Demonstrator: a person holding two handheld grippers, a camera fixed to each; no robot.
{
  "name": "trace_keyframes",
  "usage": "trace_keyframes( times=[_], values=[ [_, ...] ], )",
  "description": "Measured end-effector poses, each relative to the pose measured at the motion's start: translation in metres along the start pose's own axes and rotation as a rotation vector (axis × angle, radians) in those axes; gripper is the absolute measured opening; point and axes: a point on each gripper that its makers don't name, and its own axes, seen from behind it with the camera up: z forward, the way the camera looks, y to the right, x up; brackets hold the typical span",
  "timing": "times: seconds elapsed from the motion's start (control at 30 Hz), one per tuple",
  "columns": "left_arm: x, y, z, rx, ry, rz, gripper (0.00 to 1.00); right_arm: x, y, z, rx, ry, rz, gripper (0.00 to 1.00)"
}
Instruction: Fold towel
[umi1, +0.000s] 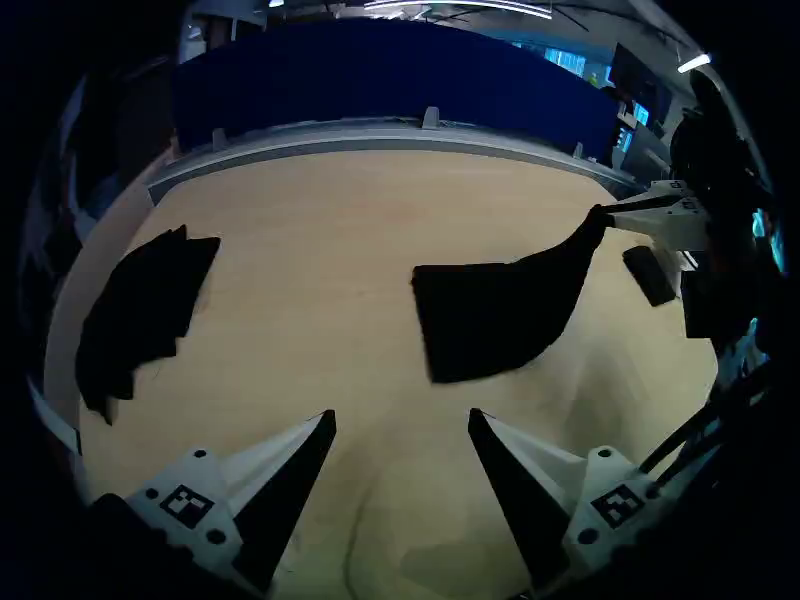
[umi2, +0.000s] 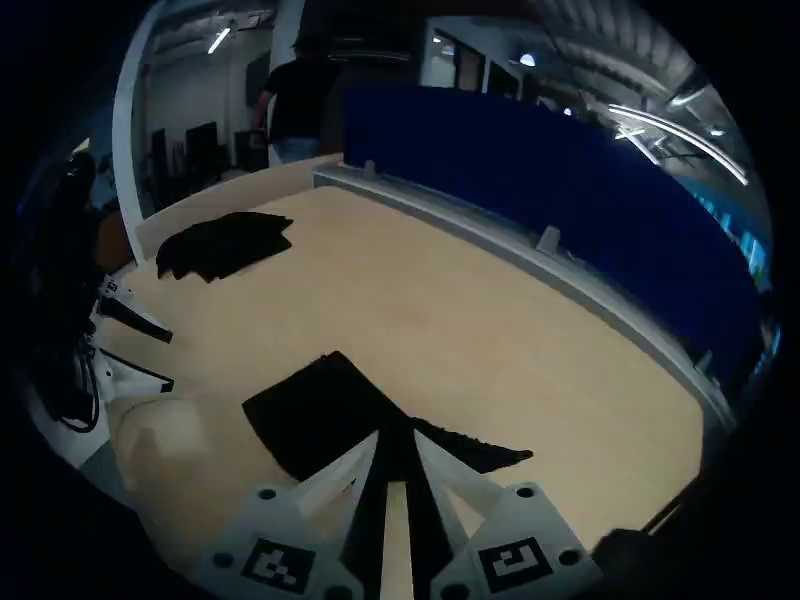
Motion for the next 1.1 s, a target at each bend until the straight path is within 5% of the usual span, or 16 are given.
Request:
trace_keyframes(
  times=[0.37,0.7,1.1],
  values=[
    [0.0,-0.014,-0.015,0.03,0.026,-0.066,0.98,0.01,-0.073,0.049,0.118,-0.037,-0.101,0.1],
    [-0.008,-0.025,-0.025,0.05,0.032,-0.124,0.98,-0.026,-0.144,0.098,0.228,-0.116,-0.125,0.09],
    [-0.014,-0.028,-0.022,0.049,0.025,-0.142,0.98,-0.057,-0.156,0.111,0.259,-0.176,-0.096,0.09]
  ],
)
